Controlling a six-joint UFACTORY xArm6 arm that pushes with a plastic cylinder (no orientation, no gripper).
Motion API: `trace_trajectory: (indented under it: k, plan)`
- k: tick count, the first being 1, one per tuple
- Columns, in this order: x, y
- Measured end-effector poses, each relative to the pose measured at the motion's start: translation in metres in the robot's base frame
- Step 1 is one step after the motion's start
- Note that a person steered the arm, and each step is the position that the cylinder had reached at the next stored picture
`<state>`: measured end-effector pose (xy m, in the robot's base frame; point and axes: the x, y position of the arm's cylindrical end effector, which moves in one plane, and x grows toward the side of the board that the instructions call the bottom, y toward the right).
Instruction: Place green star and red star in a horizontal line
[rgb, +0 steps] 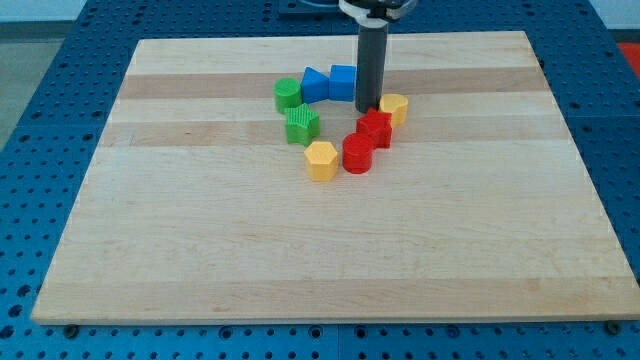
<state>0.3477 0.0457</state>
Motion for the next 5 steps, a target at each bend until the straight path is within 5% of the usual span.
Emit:
trace_trajectory:
  k: [5]
  plan:
    - [0.014,-0.078]
